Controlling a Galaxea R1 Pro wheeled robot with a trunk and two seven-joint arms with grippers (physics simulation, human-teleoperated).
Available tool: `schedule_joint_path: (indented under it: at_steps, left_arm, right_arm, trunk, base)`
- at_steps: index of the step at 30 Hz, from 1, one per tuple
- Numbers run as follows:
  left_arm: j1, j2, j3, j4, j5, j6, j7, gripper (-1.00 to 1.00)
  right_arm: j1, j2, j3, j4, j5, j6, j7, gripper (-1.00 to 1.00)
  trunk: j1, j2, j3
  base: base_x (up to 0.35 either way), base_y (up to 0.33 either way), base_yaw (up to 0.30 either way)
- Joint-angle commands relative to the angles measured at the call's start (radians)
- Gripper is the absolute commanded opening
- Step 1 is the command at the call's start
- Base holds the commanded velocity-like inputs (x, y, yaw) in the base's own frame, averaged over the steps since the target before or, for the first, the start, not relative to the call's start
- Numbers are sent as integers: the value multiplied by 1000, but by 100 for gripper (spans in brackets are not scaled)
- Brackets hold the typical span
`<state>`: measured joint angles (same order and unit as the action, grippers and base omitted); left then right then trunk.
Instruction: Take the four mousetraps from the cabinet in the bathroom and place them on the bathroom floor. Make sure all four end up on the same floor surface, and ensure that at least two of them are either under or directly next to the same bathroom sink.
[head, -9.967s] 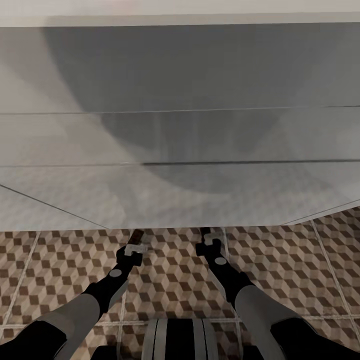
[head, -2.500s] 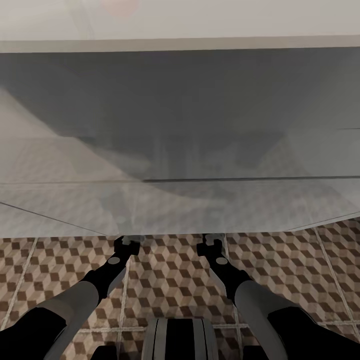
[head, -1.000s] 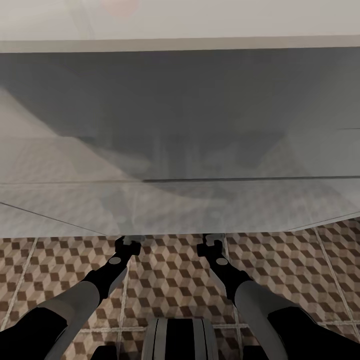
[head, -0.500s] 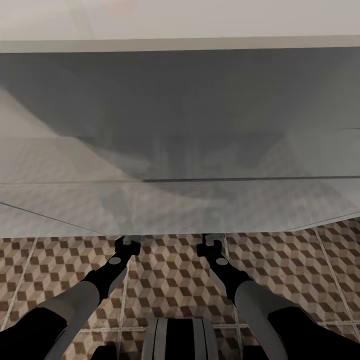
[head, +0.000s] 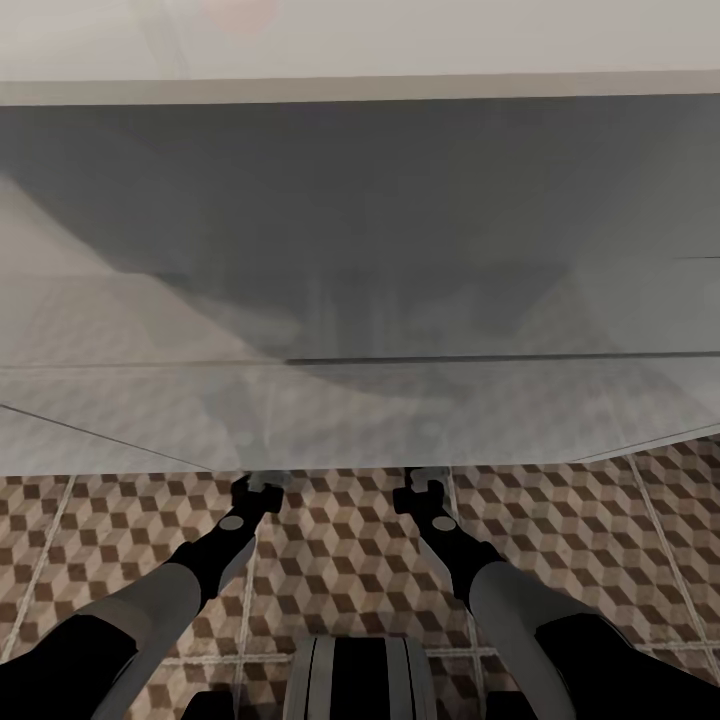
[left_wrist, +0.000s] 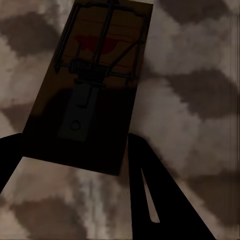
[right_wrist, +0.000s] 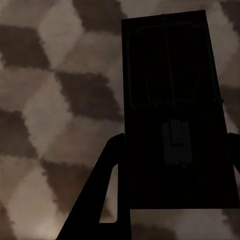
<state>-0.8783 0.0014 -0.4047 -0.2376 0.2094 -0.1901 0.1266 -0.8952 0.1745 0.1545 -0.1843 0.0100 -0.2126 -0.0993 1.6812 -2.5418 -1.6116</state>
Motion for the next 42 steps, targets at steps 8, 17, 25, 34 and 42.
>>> schedule_joint_path:
  at_steps: [8,17,25,34,42]
  left_arm:
    - [-1,-4,-8,2,5,-3,4,-100]
    - [-1,-4,-8,4,5,-3,4,-100]
    - [-1,-5,-8,12,5,-3,4,-100]
    - [-1,-6,-8,14,5,-3,4,-100]
    - [-1,-6,-8,14,5,-3,4,-100]
  right_arm:
    - [0,0,7,3,0,-2,-8,-100]
    - [0,0,8,26,0,-2,-8,-100]
    - [1,0,8,29,-1,1,-8,-100]
    - [0,0,8,36,-1,2,-8,-100]
    - [1,0,7,37,-1,3,-8,-100]
  trunk:
    - [0,0,0]
    - [0,0,0]
    - [0,0,0]
    - [0,0,0]
    - [0,0,0]
  base:
    - [0,0,0]
    - [0,0,0]
    - [0,0,0]
    - [0,0,0]
    - [0,0,0]
